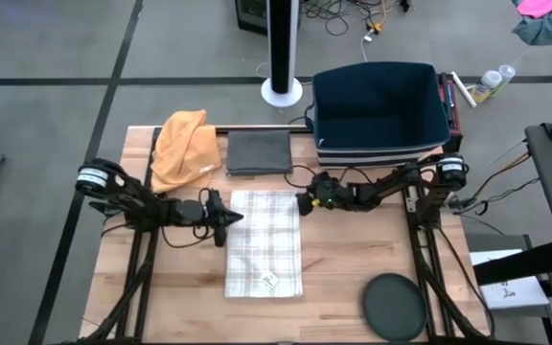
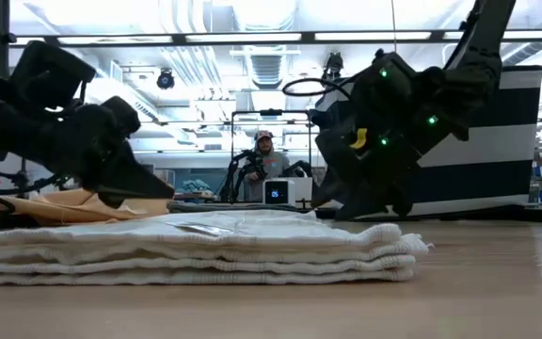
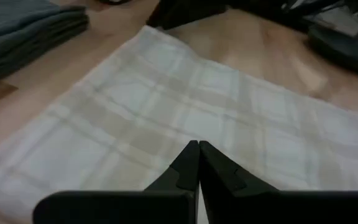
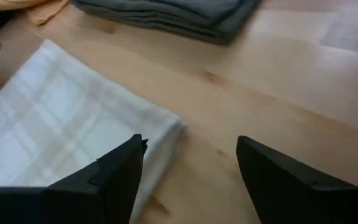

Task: Fold kitchen towel into neat rectangle
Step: Fold the white patterned towel

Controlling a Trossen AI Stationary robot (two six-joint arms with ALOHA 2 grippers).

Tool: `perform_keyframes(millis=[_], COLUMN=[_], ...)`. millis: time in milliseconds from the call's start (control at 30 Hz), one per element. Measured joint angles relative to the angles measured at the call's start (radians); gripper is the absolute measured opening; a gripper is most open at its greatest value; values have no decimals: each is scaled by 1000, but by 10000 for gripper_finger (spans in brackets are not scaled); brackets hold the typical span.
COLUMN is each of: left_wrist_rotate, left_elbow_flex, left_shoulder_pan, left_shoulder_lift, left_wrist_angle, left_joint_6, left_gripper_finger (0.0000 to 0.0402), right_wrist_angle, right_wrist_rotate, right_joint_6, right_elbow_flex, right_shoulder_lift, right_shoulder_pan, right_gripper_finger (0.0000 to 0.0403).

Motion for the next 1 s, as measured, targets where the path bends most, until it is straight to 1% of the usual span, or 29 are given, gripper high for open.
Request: perform_keyframes(millis=[67, 167, 300, 533, 633, 767, 900, 1000], left_wrist_rotate=[-5, -36, -62, -169, -201, -211, -209, -185], left_elbow_flex=[-5, -7, -5, 9, 12, 16, 15, 13], left_shoulder_pan=[8, 8, 9, 9, 9, 8, 8, 8], left_shoulder_lift=[-16, -32, -45, -59, -61, -57, -46, -41], left_wrist_angle=[4, -2, -4, -3, -12, -27, -49, -84], left_joint_6=[17, 19, 35, 110, 108, 98, 48, 6], left_gripper_finger=[0, 0, 0, 0, 0, 0, 0, 0], right_wrist_angle=[-9, -82, -185, -264, -322, -381, -392, -411], right_wrist_rotate=[-17, -58, -60, -80, -80, -74, -71, -74], right_joint_6=[13, 68, 64, 39, 29, 13, -1, -13], right_elbow_flex=[19, 73, 139, 175, 192, 200, 200, 205], right_shoulder_lift=[24, 59, 83, 51, 50, 47, 45, 42], right_shoulder_pan=[-1, -6, -6, -8, -8, -6, 0, 0], right_gripper_finger=[244, 237, 231, 227, 226, 220, 213, 209])
